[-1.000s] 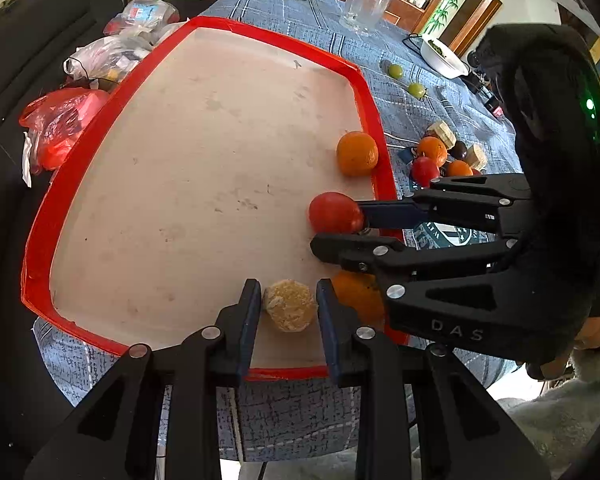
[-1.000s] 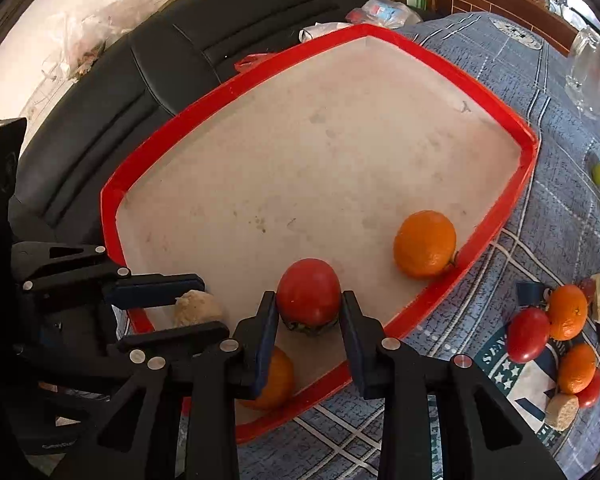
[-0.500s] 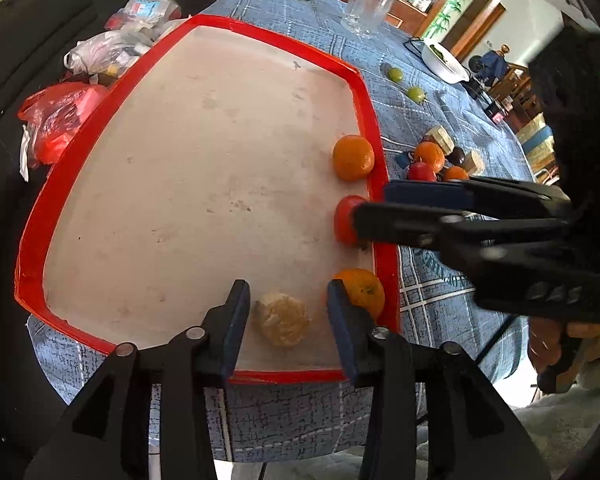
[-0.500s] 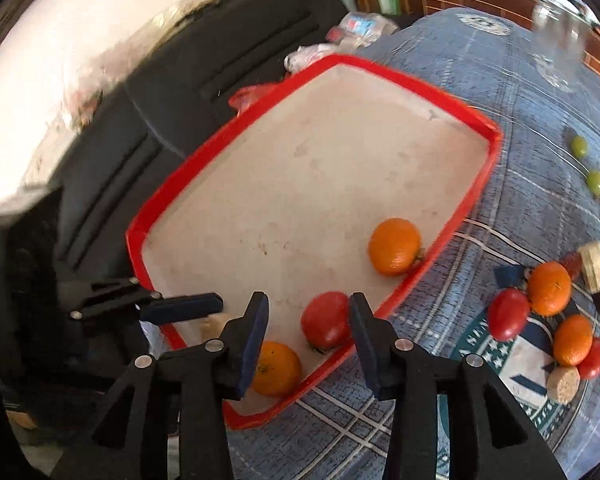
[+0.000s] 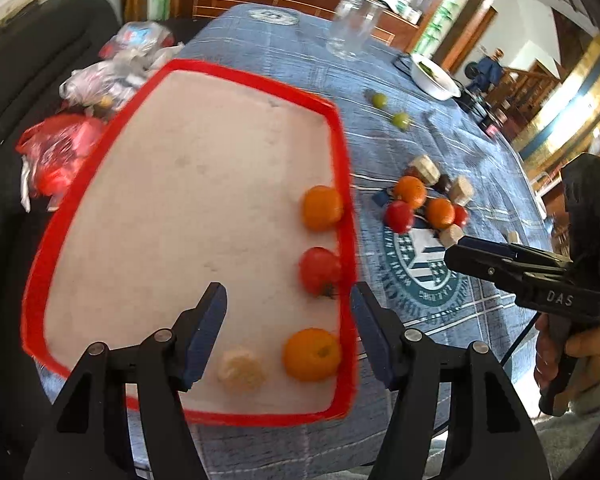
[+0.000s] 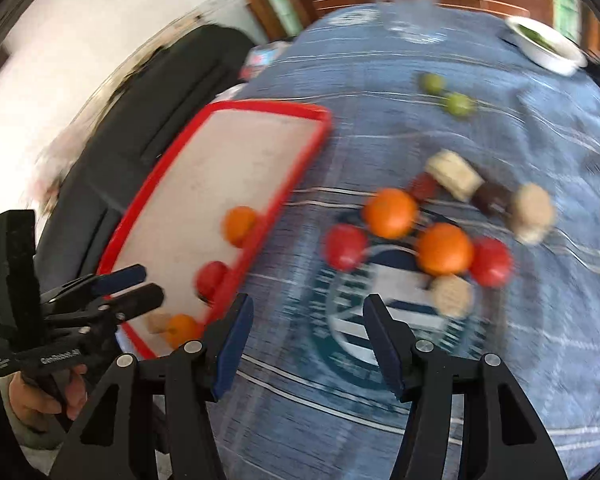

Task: Organize fruits
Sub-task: 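Lower both items into the tray and open both tools, then move both open tools back over the table items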

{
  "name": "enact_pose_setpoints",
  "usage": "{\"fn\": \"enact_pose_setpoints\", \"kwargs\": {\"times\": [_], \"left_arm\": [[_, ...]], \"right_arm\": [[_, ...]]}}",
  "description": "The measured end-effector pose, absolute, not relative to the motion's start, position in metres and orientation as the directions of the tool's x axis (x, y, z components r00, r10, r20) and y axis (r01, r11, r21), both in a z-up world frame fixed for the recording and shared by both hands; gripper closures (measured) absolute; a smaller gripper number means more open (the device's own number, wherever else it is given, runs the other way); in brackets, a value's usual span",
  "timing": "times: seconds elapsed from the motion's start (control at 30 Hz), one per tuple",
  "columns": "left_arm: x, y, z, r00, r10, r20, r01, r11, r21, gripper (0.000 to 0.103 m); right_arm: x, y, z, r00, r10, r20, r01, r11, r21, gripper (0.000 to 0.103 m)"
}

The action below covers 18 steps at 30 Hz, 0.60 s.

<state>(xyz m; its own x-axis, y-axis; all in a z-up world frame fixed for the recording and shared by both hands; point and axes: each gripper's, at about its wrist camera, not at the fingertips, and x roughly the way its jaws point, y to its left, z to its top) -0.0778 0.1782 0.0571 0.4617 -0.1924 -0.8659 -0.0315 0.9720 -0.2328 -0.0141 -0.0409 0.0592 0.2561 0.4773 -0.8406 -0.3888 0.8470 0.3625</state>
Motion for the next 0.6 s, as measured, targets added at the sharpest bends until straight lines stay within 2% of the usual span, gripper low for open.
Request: {"fn": "enact_pose_setpoints", "kwargs": {"times": [0.47,0.6], "left_arm": [[-0.046,0.109,0.065,0.437,-0.270,-0.858,0.162,0.962,-0.220,0.040],[-0.032,0.091,0.063,0.435,-0.250,-0.865,0.187,0.965,-0.185,0.040]], "right_arm": [[-0.022,-0.113,0.052,0.319,0.406,-0.856,-0.221,0.910,0.350,0.044],[-0.019,-0.118,0.049,0.321,0.400,-0.858,-0.206,0.914,0.349,0.044]]}}
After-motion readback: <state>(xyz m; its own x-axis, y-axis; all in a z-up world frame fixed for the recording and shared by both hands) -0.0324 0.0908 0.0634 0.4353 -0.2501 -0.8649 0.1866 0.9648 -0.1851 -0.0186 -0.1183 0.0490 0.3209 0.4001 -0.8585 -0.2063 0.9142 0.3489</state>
